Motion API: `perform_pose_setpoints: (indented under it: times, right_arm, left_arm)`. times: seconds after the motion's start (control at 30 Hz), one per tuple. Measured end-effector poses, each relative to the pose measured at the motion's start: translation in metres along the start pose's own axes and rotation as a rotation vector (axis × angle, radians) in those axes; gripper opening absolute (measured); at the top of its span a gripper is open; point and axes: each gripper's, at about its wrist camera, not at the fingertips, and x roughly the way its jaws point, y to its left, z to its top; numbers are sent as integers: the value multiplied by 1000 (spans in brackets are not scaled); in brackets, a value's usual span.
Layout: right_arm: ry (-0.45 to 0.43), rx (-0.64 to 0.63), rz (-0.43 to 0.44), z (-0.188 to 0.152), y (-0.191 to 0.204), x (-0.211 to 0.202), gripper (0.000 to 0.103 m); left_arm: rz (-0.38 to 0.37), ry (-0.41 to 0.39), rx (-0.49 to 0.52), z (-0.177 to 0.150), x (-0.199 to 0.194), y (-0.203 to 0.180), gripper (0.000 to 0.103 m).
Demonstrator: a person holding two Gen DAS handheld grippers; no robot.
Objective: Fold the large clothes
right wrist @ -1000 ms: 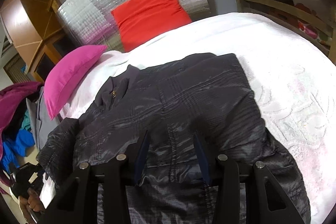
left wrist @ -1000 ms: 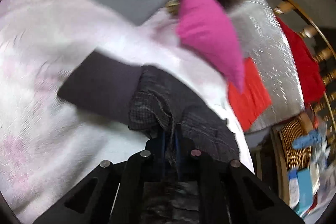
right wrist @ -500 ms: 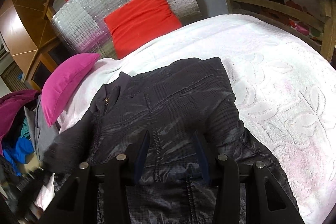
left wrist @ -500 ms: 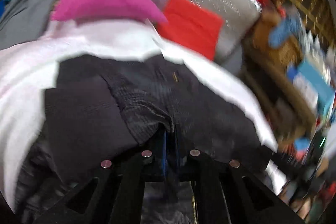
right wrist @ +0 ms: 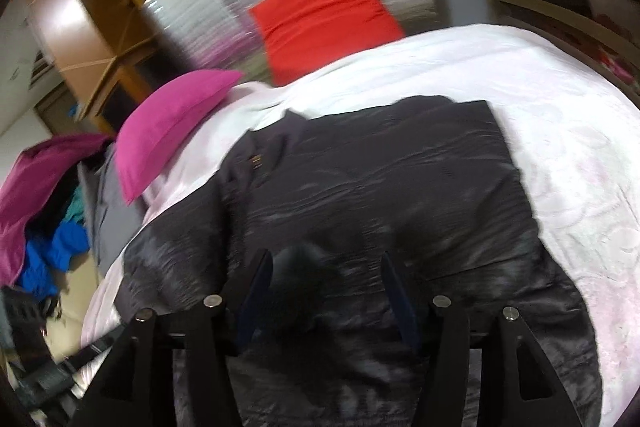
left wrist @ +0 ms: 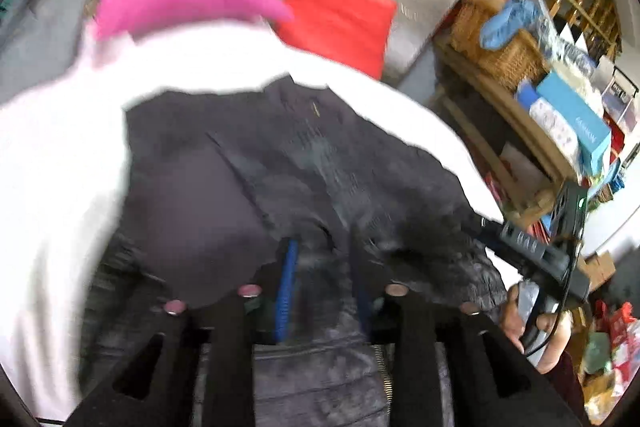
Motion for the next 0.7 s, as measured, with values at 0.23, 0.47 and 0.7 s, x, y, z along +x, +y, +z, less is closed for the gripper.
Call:
perform_pose_setpoints:
  times: [0.23, 0.47, 0.7]
  right_arm:
    - [29, -177, 169, -31, 67, -7, 72]
    - [262, -30, 432, -61, 129, 38, 72]
    - [329, 125, 419, -71, 156, 96, 72]
  left_arm:
    - [234, -82, -354, 18, -28, 111, 43]
    - [317, -58, -476, 20, -20, 141, 43]
    - [335, -30, -464, 20, -19, 146, 43]
